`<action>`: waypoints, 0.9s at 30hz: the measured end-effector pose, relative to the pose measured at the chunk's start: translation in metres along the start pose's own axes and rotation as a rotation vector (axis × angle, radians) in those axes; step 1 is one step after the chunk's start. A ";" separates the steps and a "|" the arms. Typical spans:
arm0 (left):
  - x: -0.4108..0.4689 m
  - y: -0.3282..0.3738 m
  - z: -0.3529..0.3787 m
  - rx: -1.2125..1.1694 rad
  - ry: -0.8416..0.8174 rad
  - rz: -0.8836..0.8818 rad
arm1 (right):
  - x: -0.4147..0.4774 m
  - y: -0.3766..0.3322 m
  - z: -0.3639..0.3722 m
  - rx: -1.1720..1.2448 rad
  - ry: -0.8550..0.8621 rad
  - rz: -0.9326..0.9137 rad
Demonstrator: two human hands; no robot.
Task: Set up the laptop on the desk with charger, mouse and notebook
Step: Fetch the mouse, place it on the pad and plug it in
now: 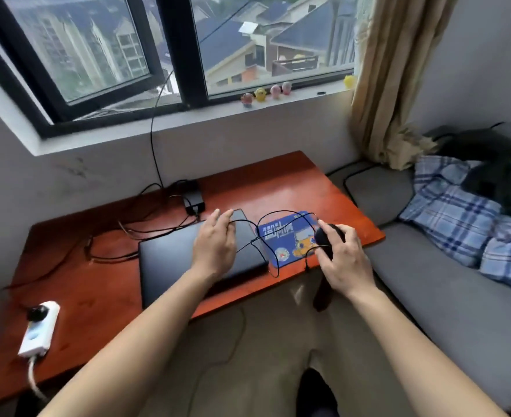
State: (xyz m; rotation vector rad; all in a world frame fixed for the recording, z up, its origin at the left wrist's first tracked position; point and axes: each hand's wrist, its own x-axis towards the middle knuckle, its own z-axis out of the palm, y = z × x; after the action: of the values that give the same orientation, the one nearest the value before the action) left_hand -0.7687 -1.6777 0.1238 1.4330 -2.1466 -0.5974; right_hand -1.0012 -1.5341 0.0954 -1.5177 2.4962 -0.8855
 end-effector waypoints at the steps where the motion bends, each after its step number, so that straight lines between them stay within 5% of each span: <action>1: 0.018 0.001 0.008 -0.007 0.012 -0.015 | 0.020 0.005 0.007 0.017 -0.006 -0.007; 8: 0.158 0.040 0.063 -0.048 0.120 -0.287 | 0.178 0.065 0.032 0.128 -0.138 -0.022; 16: 0.235 0.024 0.111 -0.200 0.029 -0.585 | 0.277 0.098 0.071 0.114 -0.340 0.004; 23: 0.288 0.022 0.128 -0.477 0.202 -0.498 | 0.285 0.094 0.108 0.111 -0.515 0.079; 27: 0.317 0.013 0.133 -0.653 0.217 -0.398 | 0.289 0.083 0.133 0.393 -0.693 0.346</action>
State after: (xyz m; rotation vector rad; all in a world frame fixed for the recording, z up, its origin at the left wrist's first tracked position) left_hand -0.9642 -1.9566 0.0755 1.4501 -1.3150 -1.1051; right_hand -1.1637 -1.8048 0.0040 -0.9913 1.8586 -0.6019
